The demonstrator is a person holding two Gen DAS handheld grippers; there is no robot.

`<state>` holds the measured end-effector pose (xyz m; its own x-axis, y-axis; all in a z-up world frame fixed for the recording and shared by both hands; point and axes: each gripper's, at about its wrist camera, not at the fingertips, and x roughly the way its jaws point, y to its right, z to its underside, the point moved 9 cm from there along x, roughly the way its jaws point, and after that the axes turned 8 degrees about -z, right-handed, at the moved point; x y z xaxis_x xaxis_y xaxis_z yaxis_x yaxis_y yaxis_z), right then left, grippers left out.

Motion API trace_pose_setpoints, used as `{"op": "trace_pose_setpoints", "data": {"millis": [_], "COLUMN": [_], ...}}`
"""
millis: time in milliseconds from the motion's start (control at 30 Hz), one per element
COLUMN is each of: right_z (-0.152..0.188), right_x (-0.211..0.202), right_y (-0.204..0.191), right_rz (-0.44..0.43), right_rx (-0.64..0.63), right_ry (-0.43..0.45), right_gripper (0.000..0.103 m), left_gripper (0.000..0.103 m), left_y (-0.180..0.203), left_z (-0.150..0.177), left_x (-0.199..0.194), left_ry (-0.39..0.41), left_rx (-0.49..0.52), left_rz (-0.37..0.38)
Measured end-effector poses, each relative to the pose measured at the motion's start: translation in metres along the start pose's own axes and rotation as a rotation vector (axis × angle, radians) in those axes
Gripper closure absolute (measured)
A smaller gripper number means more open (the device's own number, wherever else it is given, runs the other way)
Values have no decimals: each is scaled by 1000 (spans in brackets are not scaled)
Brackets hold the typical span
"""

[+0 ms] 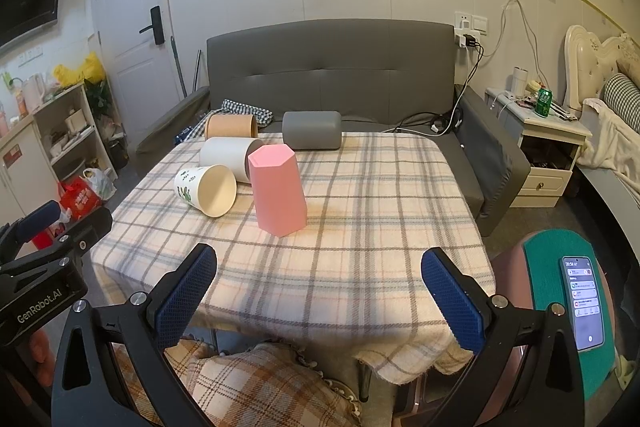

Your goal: Flip cup upside down

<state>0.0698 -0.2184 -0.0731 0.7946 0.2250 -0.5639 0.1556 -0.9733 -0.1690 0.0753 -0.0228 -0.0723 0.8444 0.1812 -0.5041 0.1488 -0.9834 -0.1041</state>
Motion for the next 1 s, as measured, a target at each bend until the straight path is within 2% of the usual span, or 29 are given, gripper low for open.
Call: {"op": "trace_pose_setpoints", "data": {"millis": [1000], "right_z": [10], "right_x": [4], "right_y": [-2], "right_rz": [-7], "right_rx": [4], "right_ry": [-11], "right_gripper": [0], "left_gripper": [12], "left_y": [0], "left_z": [1], "left_x": [1], "left_ry": [-4], "left_rx": [3], "left_rz": [2]}}
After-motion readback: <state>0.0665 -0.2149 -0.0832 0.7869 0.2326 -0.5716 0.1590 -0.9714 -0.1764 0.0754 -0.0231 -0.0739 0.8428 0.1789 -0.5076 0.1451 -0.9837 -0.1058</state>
